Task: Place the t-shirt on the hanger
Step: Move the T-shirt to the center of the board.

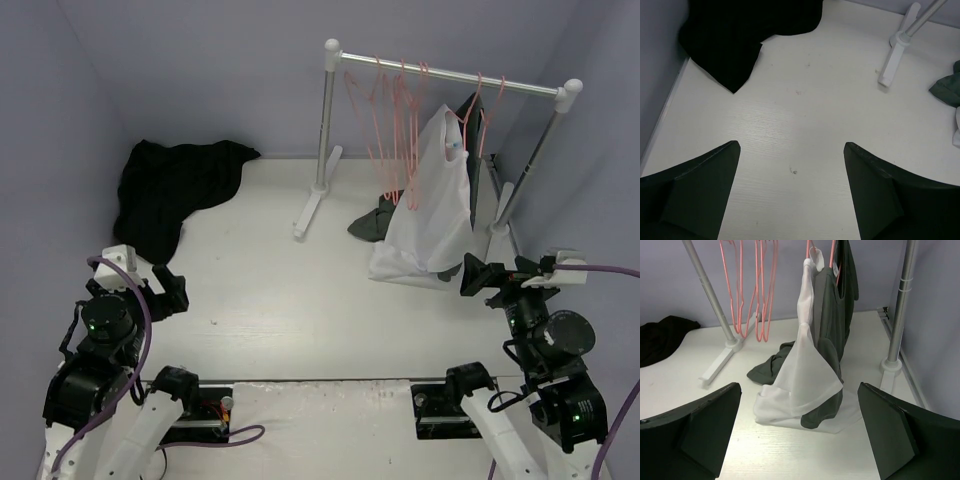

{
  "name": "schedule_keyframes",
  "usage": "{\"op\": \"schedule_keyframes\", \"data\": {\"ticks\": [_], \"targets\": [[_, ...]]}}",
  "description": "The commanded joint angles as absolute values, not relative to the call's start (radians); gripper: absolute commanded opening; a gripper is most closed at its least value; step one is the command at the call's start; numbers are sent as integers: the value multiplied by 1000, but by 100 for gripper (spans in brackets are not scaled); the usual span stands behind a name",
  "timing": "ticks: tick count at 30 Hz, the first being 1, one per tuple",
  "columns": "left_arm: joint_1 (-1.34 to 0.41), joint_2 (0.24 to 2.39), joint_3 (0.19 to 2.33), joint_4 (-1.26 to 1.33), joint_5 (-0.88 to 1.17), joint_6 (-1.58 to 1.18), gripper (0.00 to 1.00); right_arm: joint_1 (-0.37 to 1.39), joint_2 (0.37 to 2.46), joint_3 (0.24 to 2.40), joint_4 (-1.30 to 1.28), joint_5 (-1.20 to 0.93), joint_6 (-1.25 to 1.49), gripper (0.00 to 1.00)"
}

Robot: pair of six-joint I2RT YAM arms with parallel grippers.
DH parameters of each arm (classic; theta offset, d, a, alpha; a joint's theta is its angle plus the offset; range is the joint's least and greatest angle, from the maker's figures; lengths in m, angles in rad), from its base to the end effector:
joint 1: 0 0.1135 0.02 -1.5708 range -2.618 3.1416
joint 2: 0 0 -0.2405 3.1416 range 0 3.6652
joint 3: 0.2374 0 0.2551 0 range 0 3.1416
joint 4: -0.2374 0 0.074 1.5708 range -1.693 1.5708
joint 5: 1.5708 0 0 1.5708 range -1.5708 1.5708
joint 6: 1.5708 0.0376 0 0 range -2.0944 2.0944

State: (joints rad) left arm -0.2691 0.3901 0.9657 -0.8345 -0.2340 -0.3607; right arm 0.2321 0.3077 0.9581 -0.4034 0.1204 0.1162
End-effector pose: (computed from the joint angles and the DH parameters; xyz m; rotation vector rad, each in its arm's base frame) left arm 0.0792 -0.0128 0.3619 -0.2479 1.8117 -0.2306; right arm 0.0592 0.0093 0.4114 0.0256 1.3285 0.2160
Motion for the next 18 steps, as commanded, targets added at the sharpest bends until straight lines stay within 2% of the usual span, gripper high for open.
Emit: {"op": "schedule_keyframes", "data": {"ticks": [1, 8, 12, 16, 18], "targets": [[-272, 445, 966, -788, -217, -381, 80, 248, 389, 1006, -345, 115, 141, 100], [-270, 657, 992, -770, -277, -447, 81, 274, 412, 1014, -351, 33, 142, 100], [-235, 928, 1077, -681, -280, -474, 81, 279, 409, 1013, -353, 51, 156, 100], [-79, 1247, 1168, -530, -148, -534, 81, 279, 457, 1032, -360, 36, 137, 100], [-52, 1369, 1218, -474, -184, -540, 81, 279, 482, 1034, -365, 15, 129, 100]]}}
